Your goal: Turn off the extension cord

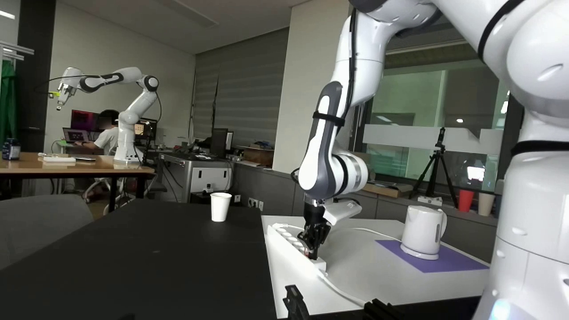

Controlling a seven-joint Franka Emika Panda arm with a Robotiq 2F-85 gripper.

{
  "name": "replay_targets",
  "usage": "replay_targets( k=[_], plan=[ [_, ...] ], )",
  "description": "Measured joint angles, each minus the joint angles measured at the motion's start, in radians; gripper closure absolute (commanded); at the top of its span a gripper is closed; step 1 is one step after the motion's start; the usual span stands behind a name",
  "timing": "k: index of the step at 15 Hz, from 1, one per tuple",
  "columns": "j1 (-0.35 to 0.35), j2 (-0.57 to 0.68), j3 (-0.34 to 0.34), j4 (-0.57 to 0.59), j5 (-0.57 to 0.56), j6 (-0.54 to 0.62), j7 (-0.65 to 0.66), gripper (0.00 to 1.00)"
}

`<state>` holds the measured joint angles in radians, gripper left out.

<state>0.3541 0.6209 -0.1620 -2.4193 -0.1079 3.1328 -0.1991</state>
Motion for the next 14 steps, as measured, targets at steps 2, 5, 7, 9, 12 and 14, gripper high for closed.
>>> replay_targets(
  k=[2,5,7,9,12,14],
  plan=[
    [0.076,0.006,-0.054,-0.001,-0.034,0.002,0.001,1.00],
    [0.198,0.025,-0.143,-0.002,-0.058,0.014,0.008,1.00],
    [0.269,0.035,-0.194,-0.001,-0.057,0.015,0.031,1.00],
    [0.333,0.027,-0.246,0.004,-0.053,0.004,0.060,1.00],
    [0.386,-0.034,-0.301,0.017,-0.056,-0.115,0.088,1.00],
    [0.384,-0.110,-0.311,0.037,-0.085,-0.254,0.101,1.00]
  ],
)
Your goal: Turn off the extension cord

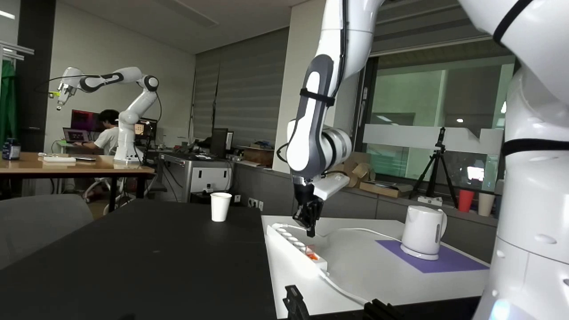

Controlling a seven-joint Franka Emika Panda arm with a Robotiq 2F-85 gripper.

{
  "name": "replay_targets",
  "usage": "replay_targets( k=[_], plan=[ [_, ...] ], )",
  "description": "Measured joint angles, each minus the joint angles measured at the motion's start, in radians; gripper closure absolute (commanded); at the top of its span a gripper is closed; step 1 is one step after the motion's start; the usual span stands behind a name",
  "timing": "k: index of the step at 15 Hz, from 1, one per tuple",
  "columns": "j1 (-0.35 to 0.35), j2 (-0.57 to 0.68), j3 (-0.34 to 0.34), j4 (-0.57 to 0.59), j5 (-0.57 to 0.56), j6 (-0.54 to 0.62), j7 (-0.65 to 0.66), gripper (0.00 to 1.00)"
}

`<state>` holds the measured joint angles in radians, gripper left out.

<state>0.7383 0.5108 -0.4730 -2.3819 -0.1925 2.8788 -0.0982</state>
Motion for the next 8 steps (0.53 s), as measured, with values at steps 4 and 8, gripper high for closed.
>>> replay_targets(
  k=[4,8],
  plan=[
    [-0.128,-0.157,0.104,0.048,-0.073,-0.290,0.007,0.73],
    [-0.342,-0.231,0.309,0.087,-0.081,-0.487,-0.002,0.46]
  ],
)
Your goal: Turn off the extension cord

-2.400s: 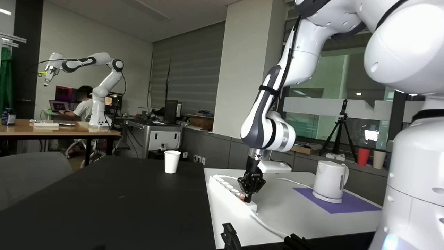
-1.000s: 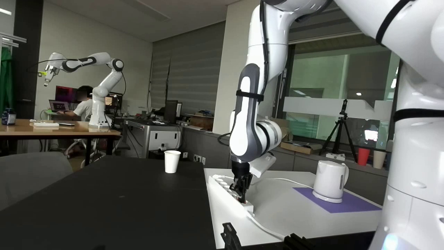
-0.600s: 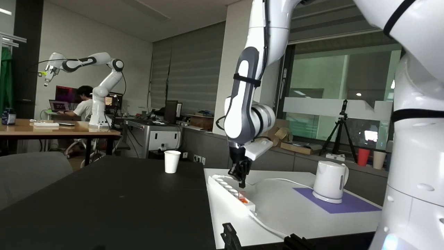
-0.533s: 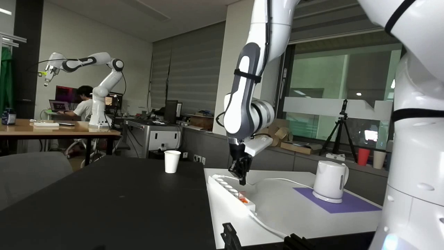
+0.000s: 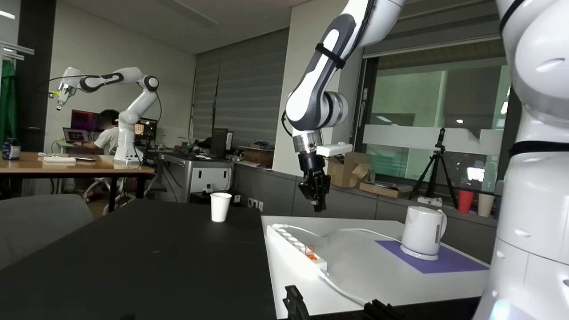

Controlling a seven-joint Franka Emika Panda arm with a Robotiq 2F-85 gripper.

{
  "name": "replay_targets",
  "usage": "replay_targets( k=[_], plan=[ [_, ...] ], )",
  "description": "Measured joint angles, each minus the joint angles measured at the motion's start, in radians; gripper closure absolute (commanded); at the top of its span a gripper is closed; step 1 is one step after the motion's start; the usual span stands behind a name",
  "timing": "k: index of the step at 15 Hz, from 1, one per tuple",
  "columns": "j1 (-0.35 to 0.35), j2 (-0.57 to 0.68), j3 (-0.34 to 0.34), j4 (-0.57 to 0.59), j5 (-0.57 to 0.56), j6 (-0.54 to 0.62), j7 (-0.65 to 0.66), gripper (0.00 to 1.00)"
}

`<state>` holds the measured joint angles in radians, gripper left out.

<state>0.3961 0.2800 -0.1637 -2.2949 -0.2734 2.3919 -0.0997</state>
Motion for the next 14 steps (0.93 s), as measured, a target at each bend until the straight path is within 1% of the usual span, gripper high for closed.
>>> replay_targets(
  k=[2,3,6,7,8,14],
  plan=[
    [-0.077,-0.008,0.072,0.013,0.002,-0.053,-0.002,0.34],
    [-0.108,-0.008,0.100,0.019,0.003,-0.072,-0.003,0.26],
    [-0.172,-0.008,0.158,0.032,0.009,-0.115,-0.013,0.06],
    [-0.186,-0.008,0.171,0.035,0.015,-0.127,-0.019,0.02],
    [-0.198,-0.008,0.183,0.037,0.020,-0.137,-0.024,0.00],
    [-0.238,-0.008,0.223,0.056,0.057,-0.208,-0.060,0.00]
  ],
)
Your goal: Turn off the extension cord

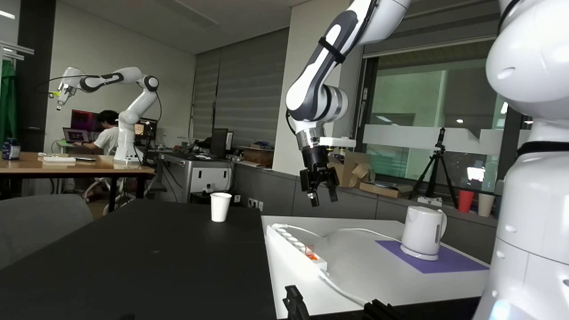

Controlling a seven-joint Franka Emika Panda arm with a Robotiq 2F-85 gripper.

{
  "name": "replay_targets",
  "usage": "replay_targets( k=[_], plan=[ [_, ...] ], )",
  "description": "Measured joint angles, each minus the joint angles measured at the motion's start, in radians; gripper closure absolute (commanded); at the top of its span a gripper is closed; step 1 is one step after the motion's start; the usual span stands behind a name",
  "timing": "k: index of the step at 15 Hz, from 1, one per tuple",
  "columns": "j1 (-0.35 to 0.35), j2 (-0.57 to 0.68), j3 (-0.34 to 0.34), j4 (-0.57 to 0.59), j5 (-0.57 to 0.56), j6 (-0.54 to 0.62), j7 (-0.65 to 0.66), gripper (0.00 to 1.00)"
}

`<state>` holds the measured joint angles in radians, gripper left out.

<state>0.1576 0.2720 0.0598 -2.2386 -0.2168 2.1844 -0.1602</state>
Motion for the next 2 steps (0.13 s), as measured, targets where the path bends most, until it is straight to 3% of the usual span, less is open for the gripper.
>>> replay_targets(
  k=[2],
  plan=[
    [-0.004,0.000,0.002,0.001,0.002,-0.003,-0.004,0.00]
  ],
)
